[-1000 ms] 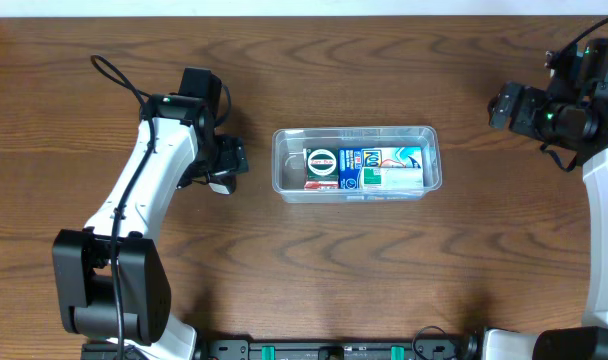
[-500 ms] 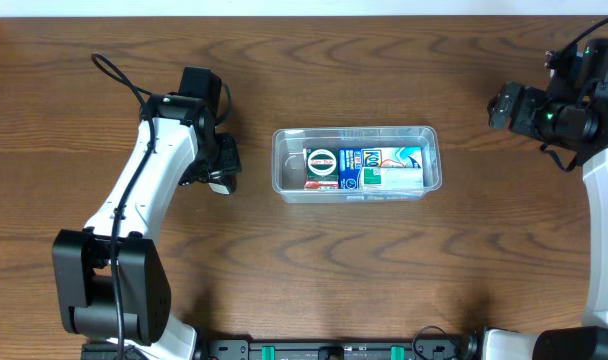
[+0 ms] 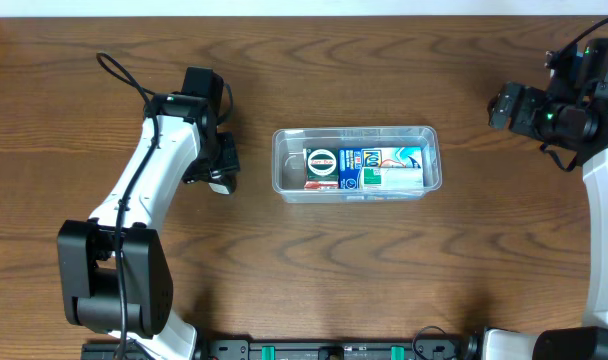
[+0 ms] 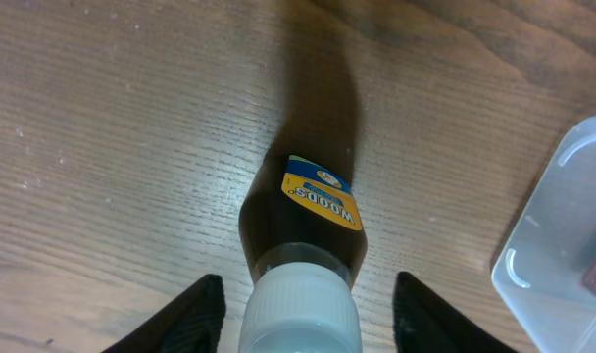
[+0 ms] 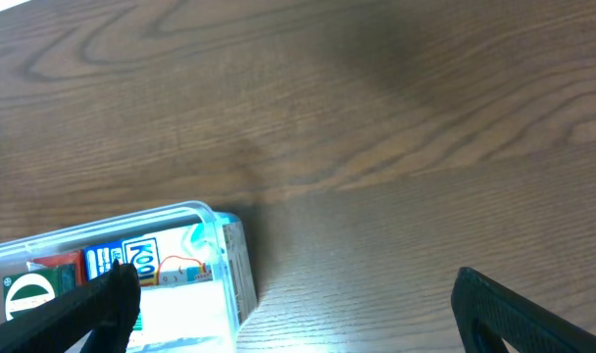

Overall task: Pack container
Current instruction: 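Grasp the brown bottle by its white cap with the left gripper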

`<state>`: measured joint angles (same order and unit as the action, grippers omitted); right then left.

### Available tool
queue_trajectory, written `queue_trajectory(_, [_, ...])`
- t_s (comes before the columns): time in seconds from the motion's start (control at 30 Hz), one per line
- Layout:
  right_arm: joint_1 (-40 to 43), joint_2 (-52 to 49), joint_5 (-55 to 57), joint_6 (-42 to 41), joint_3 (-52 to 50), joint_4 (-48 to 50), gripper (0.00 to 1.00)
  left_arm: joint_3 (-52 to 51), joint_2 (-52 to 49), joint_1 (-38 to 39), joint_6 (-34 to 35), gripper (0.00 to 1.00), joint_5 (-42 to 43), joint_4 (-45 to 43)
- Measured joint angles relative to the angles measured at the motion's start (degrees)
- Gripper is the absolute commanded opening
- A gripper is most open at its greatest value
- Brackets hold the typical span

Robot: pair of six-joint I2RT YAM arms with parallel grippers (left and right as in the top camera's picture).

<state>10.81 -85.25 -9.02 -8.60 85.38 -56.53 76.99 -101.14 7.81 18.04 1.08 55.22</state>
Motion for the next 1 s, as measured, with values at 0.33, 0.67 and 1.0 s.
queue_trajectory(0.33, [0.0, 0.0, 0.0, 0.0, 0.0, 0.0, 0.99, 0.0, 0.0, 0.0, 0.0, 0.41, 0.0, 0.8])
queue_trajectory(0.67, [0.0, 0.0, 0.0, 0.0, 0.0, 0.0, 0.99, 0.0, 0.0, 0.0, 1.4, 0.29, 0.0, 1.5])
queue_trajectory(1.0, [0.0, 0.0, 0.0, 0.0, 0.0, 0.0, 0.99, 0.0, 0.0, 0.0, 0.1, 0.27, 0.0, -0.3])
